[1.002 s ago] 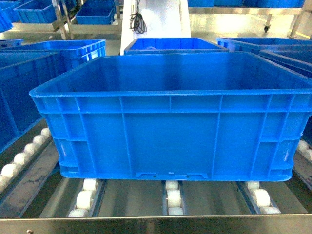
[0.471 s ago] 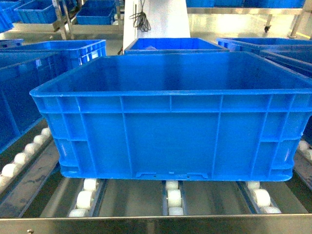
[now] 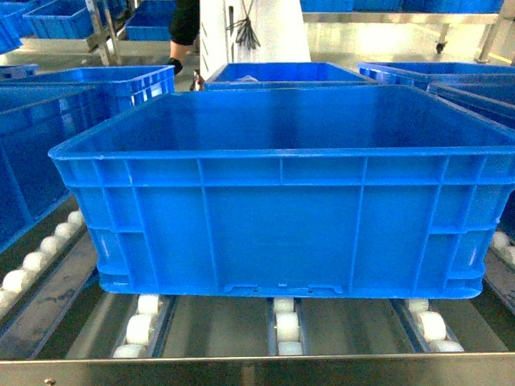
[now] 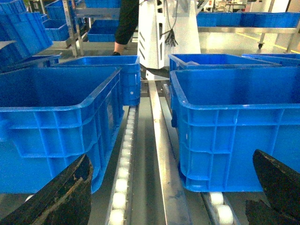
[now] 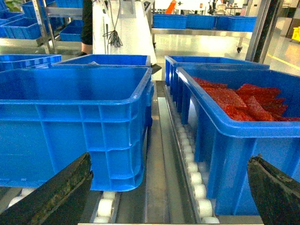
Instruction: Place box next to blue box on left shelf
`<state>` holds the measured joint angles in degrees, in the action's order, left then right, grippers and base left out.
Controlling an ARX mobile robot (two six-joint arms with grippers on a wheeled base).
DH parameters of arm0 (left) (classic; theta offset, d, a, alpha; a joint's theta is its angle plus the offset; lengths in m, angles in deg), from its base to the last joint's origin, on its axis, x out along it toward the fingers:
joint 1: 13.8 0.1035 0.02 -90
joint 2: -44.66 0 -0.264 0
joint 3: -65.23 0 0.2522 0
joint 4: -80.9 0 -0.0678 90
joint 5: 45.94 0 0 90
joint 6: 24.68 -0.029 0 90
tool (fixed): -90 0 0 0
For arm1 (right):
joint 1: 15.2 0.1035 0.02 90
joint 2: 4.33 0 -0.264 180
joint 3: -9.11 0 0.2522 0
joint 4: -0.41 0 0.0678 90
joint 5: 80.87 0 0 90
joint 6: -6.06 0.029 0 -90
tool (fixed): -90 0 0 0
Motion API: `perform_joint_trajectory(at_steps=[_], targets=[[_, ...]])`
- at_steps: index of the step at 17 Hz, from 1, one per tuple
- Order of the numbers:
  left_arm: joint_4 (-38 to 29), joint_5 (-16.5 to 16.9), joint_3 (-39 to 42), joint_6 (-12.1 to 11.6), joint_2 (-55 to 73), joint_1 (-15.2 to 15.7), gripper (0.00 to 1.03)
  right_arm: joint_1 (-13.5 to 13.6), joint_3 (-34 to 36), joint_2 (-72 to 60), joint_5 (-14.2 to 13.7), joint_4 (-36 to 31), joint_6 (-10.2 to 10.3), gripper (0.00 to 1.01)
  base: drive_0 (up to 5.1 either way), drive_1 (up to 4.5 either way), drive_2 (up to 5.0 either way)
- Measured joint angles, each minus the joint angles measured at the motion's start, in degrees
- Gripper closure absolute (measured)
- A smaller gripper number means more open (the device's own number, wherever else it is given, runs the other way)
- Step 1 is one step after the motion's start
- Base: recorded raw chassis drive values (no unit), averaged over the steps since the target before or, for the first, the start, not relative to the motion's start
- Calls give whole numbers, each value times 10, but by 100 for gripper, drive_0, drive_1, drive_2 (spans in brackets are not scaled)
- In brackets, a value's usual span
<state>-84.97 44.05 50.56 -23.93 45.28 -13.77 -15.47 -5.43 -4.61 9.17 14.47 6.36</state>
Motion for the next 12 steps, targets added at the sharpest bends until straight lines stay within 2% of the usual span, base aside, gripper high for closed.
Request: perform_joint_trajectory(at_steps=[1,12], targets=[[0,0,0,-1,0,0,5,0,0,0,0,0,0,4,0,0,0],[0,0,0,-1,0,0,5,0,0,0,0,0,0,3,0,0,0]])
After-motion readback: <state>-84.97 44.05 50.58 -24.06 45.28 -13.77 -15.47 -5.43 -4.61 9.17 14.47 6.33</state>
